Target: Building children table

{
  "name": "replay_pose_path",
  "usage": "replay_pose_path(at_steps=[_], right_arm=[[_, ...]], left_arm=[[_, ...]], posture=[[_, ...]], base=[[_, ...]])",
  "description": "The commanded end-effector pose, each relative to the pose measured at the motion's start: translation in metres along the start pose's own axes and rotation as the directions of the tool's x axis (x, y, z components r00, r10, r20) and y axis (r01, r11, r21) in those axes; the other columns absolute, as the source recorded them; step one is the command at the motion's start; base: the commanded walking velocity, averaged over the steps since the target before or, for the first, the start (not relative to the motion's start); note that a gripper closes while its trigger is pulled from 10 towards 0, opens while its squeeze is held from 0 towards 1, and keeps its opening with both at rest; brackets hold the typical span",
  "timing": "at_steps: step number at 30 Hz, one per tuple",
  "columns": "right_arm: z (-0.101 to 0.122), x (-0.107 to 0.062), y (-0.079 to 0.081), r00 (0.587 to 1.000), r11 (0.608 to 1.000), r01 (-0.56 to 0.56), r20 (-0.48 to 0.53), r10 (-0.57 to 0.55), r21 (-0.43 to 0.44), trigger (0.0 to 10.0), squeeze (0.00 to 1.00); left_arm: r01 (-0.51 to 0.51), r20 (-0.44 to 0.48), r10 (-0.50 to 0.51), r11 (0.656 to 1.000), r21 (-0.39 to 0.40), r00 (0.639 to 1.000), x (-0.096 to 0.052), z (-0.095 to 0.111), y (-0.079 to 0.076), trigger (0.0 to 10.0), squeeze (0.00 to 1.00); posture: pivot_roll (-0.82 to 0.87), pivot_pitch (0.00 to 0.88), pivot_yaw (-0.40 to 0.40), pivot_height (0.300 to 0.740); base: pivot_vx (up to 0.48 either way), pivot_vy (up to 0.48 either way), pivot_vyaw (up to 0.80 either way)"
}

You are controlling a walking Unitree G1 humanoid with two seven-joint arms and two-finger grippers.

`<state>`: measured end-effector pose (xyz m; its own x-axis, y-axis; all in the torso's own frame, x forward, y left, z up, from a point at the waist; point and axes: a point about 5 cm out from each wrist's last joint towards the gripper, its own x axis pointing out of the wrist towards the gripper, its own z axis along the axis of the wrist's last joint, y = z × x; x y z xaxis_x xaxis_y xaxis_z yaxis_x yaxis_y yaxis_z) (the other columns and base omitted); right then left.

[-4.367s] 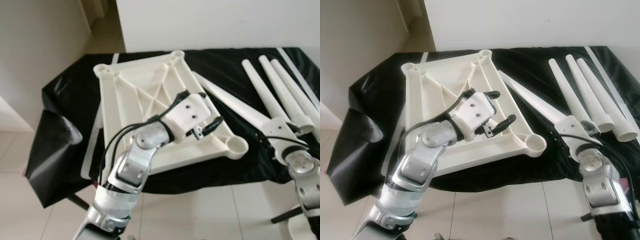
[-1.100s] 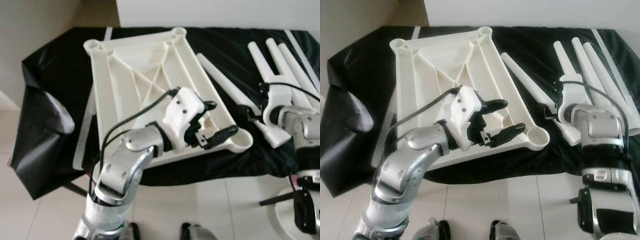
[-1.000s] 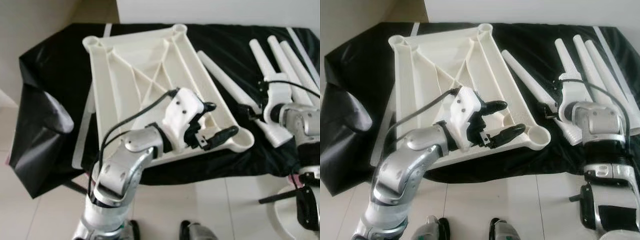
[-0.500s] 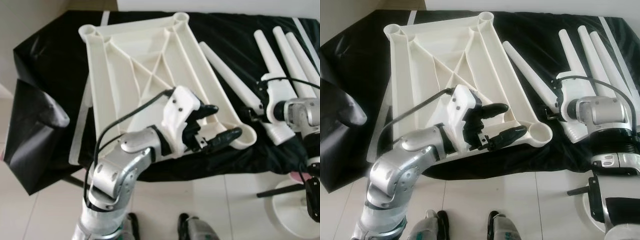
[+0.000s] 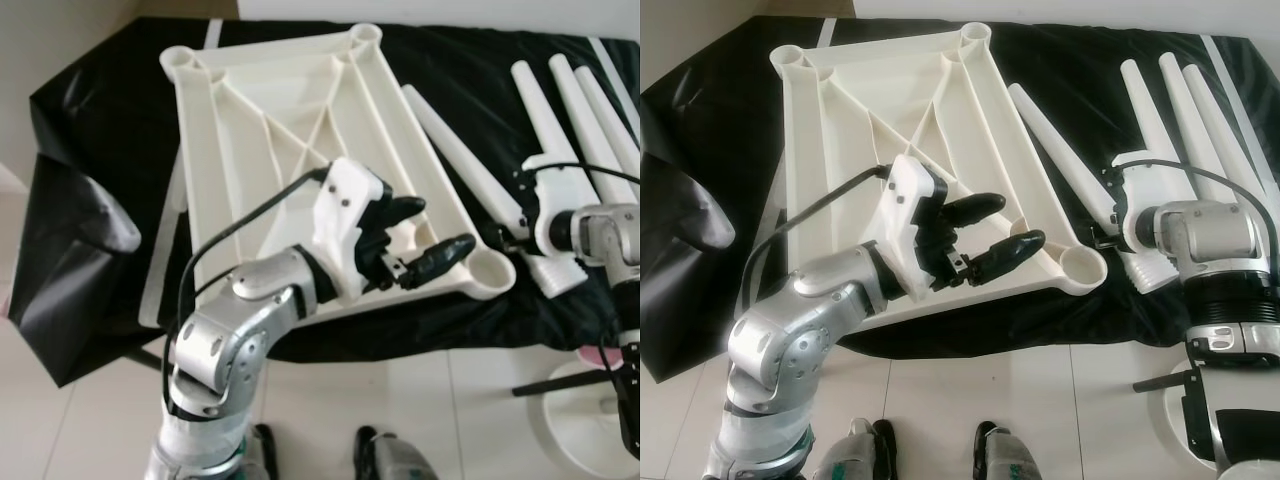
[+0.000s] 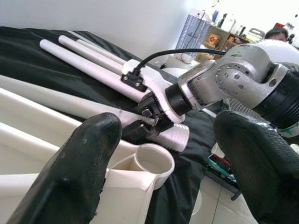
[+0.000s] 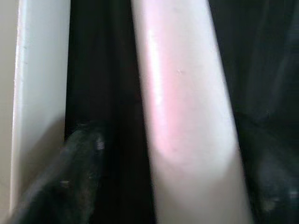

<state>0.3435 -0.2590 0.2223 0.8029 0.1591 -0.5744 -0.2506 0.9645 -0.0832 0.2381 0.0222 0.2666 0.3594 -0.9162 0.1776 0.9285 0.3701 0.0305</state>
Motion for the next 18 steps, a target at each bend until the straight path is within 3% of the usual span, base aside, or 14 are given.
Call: replay_pose_path(at_steps=[1,7,9,12,13,16,17,18], right_arm=[[-0.027,0.006,-0.001,0.994,0.997,-0.011,-0.107,0.019,0.076,0.0,0.00],[-0.030,0.002,0.000,0.995,0.994,-0.019,-0.094,0.029,0.109,0.0,0.00],[-0.029,-0.002,0.003,0.997,0.992,-0.037,-0.062,0.044,0.117,0.0,0.00],[-0.029,-0.002,0.003,0.997,0.992,-0.037,-0.062,0.044,0.117,0.0,0.00],[-0.025,-0.003,0.005,0.998,0.993,-0.048,-0.022,0.050,0.110,0.0,0.00],[-0.022,-0.004,0.007,0.998,0.990,-0.059,-0.004,0.060,0.125,0.0,0.00],[-0.012,-0.007,0.006,0.997,0.989,-0.054,0.056,0.046,0.140,10.0,0.00],[-0.012,-0.007,0.006,0.997,0.989,-0.054,0.056,0.046,0.140,10.0,0.00]], left_arm=[[-0.028,0.002,0.028,0.997,0.066,1.000,0.002,0.004,0.000,10.0,0.00],[-0.079,-0.001,0.080,0.992,0.095,0.997,0.004,0.006,0.005,10.0,0.00],[-0.123,0.003,0.123,0.991,0.041,0.992,0.006,0.008,0.013,10.0,0.00],[-0.123,0.003,0.123,0.991,0.041,0.992,0.006,0.008,0.013,10.0,0.00],[-0.173,-0.023,0.172,0.985,-0.022,0.985,0.008,0.005,0.024,10.0,0.00],[-0.212,-0.047,0.209,0.974,-0.076,0.977,0.009,0.002,0.032,10.0,0.00],[-0.241,-0.052,0.236,0.961,-0.138,0.970,0.010,0.002,0.039,10.0,0.00],[-0.241,-0.052,0.236,0.961,-0.138,0.970,0.010,0.002,0.039,10.0,0.00]], posture=[[0.00,0.249,-0.033,0.740],[0.00,0.236,-0.029,0.740],[0.00,0.226,-0.025,0.740],[0.00,0.226,-0.025,0.740],[0.00,0.220,-0.024,0.740],[0.00,0.209,-0.023,0.740],[-0.01,0.185,-0.025,0.740],[-0.01,0.185,-0.025,0.740]], base=[[0.000,0.000,0.00],[0.000,0.000,0.00],[0.000,0.000,0.00],[0.000,0.000,0.00],[0.000,0.000,0.00],[0.000,0.000,0.00],[0.000,0.000,0.00],[0.000,0.000,0.00]])
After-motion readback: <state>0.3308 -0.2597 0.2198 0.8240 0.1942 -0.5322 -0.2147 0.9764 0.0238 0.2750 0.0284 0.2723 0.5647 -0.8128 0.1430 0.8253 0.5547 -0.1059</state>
